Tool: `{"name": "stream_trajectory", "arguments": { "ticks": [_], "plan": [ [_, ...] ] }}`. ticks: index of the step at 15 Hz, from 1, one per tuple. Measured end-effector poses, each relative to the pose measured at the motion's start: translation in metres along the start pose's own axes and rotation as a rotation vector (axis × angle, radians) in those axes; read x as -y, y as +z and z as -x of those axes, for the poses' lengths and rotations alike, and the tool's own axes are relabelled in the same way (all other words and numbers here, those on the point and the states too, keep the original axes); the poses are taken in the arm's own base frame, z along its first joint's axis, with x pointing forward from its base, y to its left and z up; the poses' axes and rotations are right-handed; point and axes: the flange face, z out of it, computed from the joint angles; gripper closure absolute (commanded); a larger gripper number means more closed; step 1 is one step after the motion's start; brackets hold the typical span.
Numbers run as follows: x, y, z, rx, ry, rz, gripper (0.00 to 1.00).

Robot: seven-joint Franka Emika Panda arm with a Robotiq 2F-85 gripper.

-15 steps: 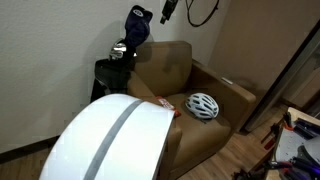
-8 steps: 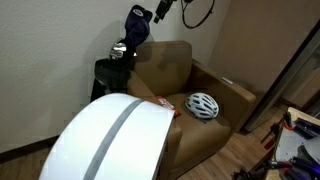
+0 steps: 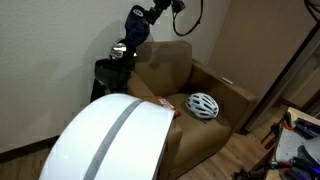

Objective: Pull out the sock from the golf bag and put it on the sofa

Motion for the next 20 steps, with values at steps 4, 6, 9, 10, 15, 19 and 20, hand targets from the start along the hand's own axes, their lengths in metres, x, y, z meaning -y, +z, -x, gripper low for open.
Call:
{"name": "stream_trajectory", "arguments": {
  "ticks": [4, 6, 9, 10, 15, 19, 20],
  "plan": [
    [-0.006, 0.018, -0.005, -0.054, 0.02, 0.022, 0.03],
    [-0.01, 0.029, -0.004, -0.061, 0.027, 0.036, 0.27],
    [-0.014, 0.041, -0.003, -0.06, 0.035, 0.056, 0.44],
    [-0.016, 0.042, -0.004, -0.063, 0.037, 0.064, 0.51],
    [-0.024, 0.039, -0.006, -0.073, 0.047, 0.094, 0.82],
    [-0.022, 0.038, -0.007, -0.07, 0.043, 0.105, 0.94],
    [-0.022, 0.037, -0.008, -0.07, 0.041, 0.106, 0.95]
  ]
}}
